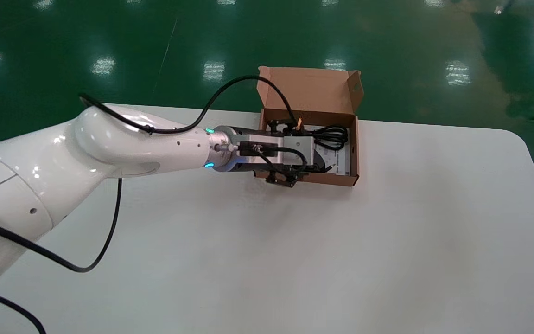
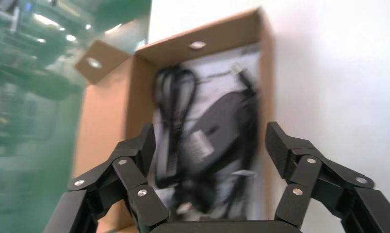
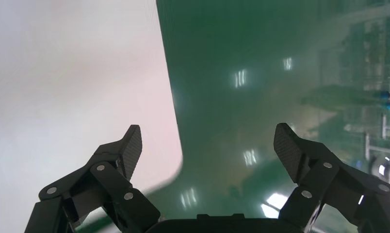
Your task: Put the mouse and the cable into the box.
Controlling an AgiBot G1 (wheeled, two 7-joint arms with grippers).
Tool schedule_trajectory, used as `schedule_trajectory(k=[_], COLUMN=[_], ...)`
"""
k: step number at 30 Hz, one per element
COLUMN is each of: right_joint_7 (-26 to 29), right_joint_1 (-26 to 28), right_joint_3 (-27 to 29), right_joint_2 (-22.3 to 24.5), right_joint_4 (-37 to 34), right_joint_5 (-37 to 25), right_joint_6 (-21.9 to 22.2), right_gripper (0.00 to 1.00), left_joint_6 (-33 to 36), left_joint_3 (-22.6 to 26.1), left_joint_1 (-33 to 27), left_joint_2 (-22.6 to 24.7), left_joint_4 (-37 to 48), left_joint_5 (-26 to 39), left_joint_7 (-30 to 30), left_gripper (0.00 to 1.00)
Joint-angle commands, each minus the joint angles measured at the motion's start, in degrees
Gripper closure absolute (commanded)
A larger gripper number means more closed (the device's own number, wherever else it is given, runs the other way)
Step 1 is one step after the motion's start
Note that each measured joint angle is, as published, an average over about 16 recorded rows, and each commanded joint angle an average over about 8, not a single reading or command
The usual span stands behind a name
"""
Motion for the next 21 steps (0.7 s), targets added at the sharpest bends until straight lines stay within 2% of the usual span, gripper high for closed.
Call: schedule_trajectory(k=[1, 21], right_joint_7=[1.14, 19.18], right_joint_1=[-1.35, -22.80], right_joint_3=[0.77, 13.01], right_joint_2=[0.25, 4.20], right_joint_4=[1.56, 26.31], right_joint_5=[1.08, 18.12], right_joint_6=[-0.34, -5.81], right_gripper=[0.00, 0.00], left_joint_6=[1.11, 18.74], left_joint_3=[-1.47, -24.76], left_joint_1=[0.79, 13.34], left_joint_2=[-0.92, -15.44], left_joint_4=[-0.84, -14.09], left_joint_5=[-0.33, -5.47], left_joint_7=[-0.69, -11.61], left_gripper=[0.00, 0.00])
